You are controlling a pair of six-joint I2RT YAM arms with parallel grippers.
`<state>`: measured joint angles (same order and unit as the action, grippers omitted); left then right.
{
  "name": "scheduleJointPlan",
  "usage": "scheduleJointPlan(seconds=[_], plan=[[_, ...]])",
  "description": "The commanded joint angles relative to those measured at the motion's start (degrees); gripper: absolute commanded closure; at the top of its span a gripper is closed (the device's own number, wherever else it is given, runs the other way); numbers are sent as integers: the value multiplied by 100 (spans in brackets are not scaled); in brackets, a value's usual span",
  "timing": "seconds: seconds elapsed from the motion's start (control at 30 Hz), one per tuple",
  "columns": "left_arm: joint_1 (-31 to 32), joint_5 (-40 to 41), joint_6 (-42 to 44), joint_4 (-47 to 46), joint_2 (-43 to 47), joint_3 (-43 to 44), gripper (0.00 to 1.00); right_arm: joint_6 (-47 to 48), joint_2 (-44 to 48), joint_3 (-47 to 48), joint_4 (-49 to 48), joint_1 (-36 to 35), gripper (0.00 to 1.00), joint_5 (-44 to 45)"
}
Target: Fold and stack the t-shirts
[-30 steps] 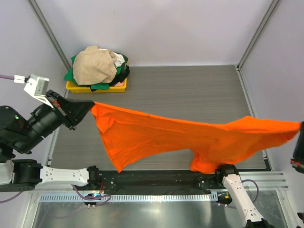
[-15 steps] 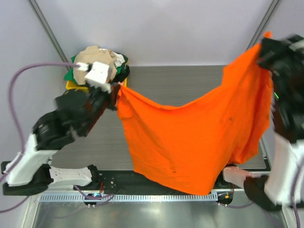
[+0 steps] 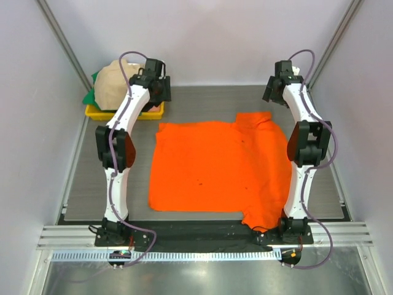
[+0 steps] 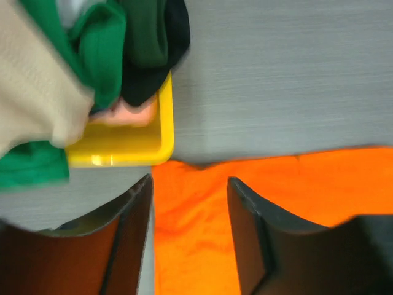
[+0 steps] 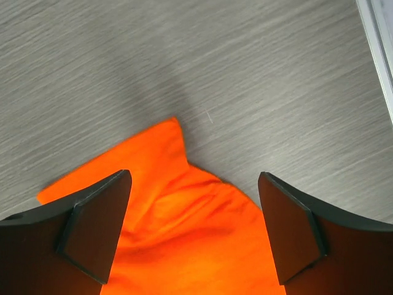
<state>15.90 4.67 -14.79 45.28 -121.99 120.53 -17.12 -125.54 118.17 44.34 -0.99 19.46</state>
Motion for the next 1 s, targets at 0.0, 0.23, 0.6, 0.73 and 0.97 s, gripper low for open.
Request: scheduleJointPlan(seconds=[0.0,0.23,0.6,0.73,0.97], plan=[[53,-107,-323,1351,-202,1587,43,-238,827,472,137,20,9,-223],[255,35,-1131,-202,2265,-2232,42,-581,2682,-2488,-829,29,8,-882],[554,-431,-2124,-1688,3675,-5873,46,-810,3001,-4926,-1269,20,16,-1437],[555,-431,-2327,-1925,3183,-6032,49,-863,2605,-4778,-1331,20,16,-1428],[520,-116,-2327,-1953,1970,-5489,52,-924,1315,-3918,-1156,29,16,-1041]])
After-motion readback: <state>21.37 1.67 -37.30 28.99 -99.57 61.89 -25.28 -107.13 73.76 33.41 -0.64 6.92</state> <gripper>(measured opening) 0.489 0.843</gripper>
